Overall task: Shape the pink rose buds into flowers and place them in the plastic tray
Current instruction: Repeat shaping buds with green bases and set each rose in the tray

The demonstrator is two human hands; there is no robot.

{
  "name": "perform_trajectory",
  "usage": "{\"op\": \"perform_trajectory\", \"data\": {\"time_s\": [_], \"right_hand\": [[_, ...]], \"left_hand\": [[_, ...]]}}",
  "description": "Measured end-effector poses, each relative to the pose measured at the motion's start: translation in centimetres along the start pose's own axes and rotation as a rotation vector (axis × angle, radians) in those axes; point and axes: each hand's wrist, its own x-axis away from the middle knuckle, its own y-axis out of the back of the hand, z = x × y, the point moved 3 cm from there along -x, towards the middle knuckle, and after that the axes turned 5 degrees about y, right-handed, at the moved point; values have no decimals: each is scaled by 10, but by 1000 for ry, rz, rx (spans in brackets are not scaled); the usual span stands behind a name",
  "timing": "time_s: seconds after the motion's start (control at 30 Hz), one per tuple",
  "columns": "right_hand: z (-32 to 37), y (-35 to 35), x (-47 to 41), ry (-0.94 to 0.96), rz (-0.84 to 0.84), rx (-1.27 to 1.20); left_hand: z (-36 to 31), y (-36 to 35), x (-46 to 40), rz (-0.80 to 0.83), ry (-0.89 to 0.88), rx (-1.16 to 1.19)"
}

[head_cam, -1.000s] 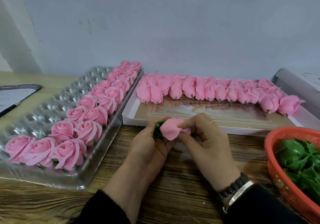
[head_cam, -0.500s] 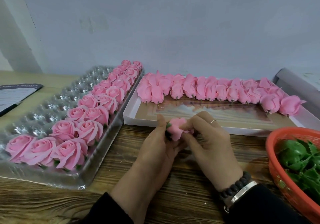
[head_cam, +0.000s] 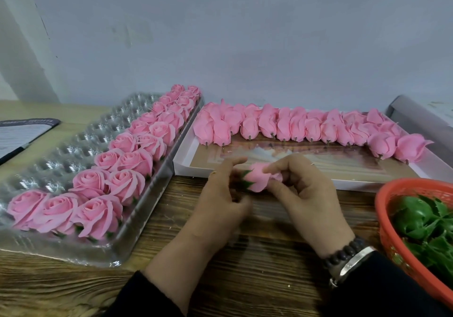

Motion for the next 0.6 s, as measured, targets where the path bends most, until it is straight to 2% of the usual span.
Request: {"op": "perform_trajectory", "data": {"time_s": [0.17, 0.3, 0.4, 0.47, 0.6], "right_hand": [[20, -9, 3, 158, 223, 155], [31, -12, 2, 253, 282, 182], [33, -12, 3, 255, 288, 172], [34, -13, 4, 248, 242, 153], [28, -13, 7, 131, 35, -5]], "left_hand": [[-2, -4, -1, -44, 33, -80], [-3, -5, 0, -64, 71, -112], [-6, -6, 2, -73, 58, -142], [-5, -4, 4, -68, 91, 46], [0, -3, 2, -98, 279, 635]]}}
